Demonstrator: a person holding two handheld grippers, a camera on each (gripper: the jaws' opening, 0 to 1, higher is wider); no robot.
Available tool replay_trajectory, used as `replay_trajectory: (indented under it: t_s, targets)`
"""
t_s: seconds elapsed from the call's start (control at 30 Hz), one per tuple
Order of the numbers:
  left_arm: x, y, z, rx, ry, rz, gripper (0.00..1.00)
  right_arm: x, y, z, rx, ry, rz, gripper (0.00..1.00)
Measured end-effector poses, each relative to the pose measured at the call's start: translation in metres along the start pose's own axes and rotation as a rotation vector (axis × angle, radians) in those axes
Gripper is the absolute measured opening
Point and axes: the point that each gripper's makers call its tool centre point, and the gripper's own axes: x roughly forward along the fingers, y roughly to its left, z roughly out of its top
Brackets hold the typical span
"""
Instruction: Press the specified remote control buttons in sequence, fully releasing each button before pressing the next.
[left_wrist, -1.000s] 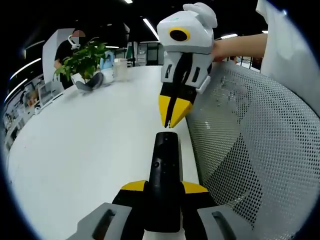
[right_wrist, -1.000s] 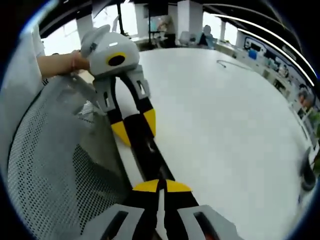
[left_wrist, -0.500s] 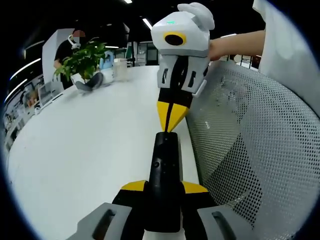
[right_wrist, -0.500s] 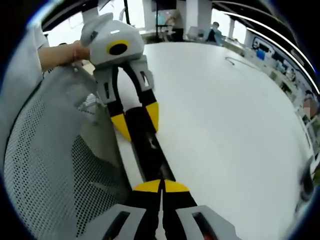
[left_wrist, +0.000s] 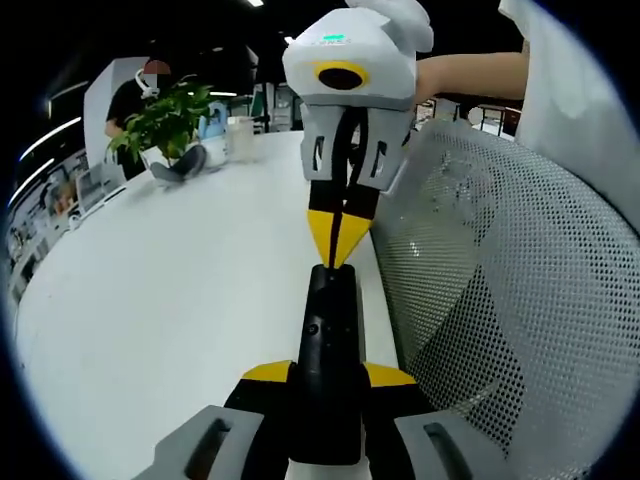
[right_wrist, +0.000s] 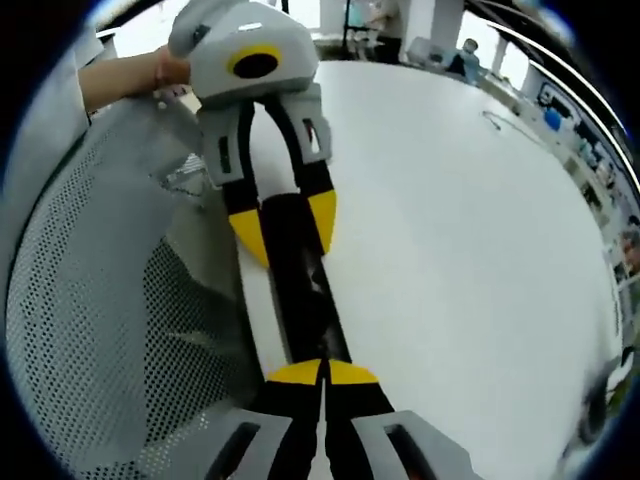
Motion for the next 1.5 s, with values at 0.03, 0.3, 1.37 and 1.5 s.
replay_trajectory:
  t_s: [0.03,0.3,1.37,1.5]
  targets:
    - [0.000,0.000,0.000,0.000,0.000,0.000,0.25,0.000,0.000,0.000,0.007,0.027,0.004,0.00]
    - [0.000,0.000,0.000,-0.002,-0.003,0.000,0.25,0.001,0.000,-0.001,0.044,0.095,0.018,0.00]
    - [-0.001,0.000,0.001,0.000,-0.004,0.001,0.25,-0.002,0.003,0.010,0.102,-0.180,-0.034,0.00]
    - [0.000,0.000,0.001,-0.001,-0.005,0.000,0.25,0.001,0.002,0.010,0.080,-0.162,-0.033,0.00]
